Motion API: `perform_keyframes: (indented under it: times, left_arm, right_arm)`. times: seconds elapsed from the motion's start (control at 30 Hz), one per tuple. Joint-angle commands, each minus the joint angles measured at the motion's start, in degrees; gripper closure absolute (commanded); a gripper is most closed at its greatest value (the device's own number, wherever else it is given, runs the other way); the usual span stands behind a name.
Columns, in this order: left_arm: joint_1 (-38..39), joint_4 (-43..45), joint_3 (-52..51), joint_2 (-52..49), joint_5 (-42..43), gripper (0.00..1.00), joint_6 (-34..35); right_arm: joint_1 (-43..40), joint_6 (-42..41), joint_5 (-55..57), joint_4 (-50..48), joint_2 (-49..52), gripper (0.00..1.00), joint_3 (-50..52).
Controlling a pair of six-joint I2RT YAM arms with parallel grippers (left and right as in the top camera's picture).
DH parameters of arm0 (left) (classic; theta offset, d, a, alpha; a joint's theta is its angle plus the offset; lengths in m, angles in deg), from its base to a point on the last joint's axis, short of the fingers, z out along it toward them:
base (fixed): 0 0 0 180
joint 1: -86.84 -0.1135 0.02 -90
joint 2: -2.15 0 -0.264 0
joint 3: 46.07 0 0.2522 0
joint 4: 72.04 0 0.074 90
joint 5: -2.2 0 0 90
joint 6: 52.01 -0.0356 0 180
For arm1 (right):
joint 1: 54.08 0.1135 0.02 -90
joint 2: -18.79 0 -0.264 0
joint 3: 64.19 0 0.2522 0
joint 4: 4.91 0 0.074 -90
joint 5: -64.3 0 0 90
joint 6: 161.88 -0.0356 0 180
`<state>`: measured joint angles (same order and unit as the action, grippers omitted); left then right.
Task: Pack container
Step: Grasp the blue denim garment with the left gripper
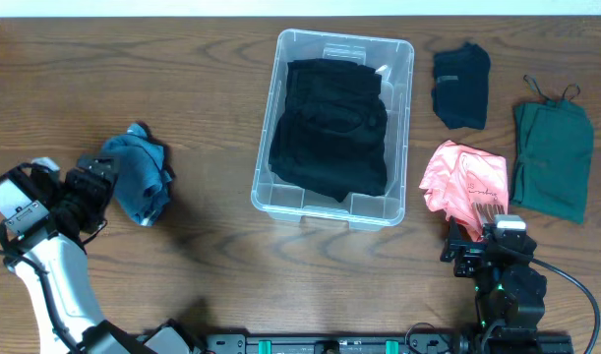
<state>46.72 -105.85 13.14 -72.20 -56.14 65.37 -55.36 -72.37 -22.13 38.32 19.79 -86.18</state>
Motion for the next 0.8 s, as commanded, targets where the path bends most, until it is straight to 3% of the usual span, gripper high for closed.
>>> perform_keyframes:
  times: [0.0, 0.3, 0.5, 0.77]
  left_arm:
    - [-0.3, -0.2, 0.4, -1.9, -14.0, 0.16, -4.8]
    - [-0.3, 1.8, 0.4, -14.9, -17.1, 0.15, -11.0]
    - [-0.3, 9.3, 0.4, -22.4, -7.3, 0.16, -11.9]
    - [-0.2, 14.3, 0.4, -26.1, -0.7, 0.16, -11.0]
  right_arm:
    - [-0.6, -0.8, 0.0, 0.1, -0.2, 0.01, 0.1]
    - [-0.6, -0.8, 0.0, 0.1, -0.2, 0.01, 0.1]
    - [-0.6, -0.8, 0.0, 0.1, -0.2, 0.01, 0.1]
    - [-0.6, -0.8, 0.0, 0.1, -0.2, 0.01, 0.1]
